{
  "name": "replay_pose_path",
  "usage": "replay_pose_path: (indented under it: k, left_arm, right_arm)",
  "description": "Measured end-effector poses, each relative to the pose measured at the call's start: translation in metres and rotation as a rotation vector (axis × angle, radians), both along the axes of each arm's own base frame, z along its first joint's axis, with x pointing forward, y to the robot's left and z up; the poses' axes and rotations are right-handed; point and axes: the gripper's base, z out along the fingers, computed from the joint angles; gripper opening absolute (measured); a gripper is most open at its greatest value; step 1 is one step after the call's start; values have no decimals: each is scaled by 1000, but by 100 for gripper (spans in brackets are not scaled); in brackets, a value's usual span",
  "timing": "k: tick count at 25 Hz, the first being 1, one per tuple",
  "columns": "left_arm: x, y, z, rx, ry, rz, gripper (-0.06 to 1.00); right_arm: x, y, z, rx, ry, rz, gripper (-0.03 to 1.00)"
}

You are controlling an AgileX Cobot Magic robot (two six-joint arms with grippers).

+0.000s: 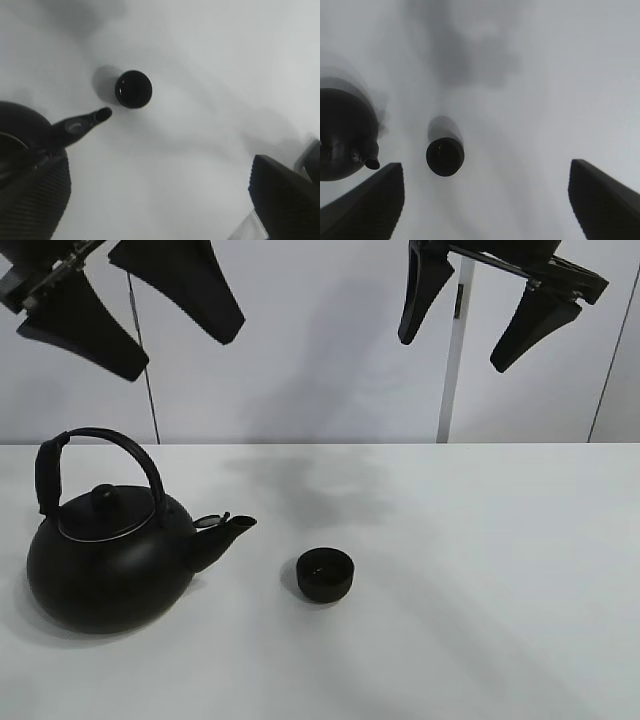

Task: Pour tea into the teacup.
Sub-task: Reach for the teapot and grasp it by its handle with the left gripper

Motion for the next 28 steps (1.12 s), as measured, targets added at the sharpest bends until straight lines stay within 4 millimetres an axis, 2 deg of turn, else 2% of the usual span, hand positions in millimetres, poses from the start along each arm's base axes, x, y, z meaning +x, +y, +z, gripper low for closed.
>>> replay_pose_path:
  k: [7,9,12,18,20,24,28]
  left_arm:
    - [2,9,40,-37,-374,36,70]
    - [1,10,46,-27,-445,23,70]
    - [4,12,40,7,-510,1,69]
    - [6,21,-2,106,-612,19,68]
    - [4,25,-8,112,-661,63,65]
    - [1,35,-3,120,-767,163,61]
    - [3,38,0,157,-822,161,59]
  right_arm:
    - [-1,0,0,-2,8,2,61]
    - [-1,0,0,-3,12,3,61]
    - [-2,0,-1,-4,20,5,61]
    - [-2,0,-1,-4,20,5,61]
    - [-2,0,-1,-4,20,5,61]
    - [-2,0,-1,-4,20,5,61]
    - [-2,0,-1,-1,22,5,61]
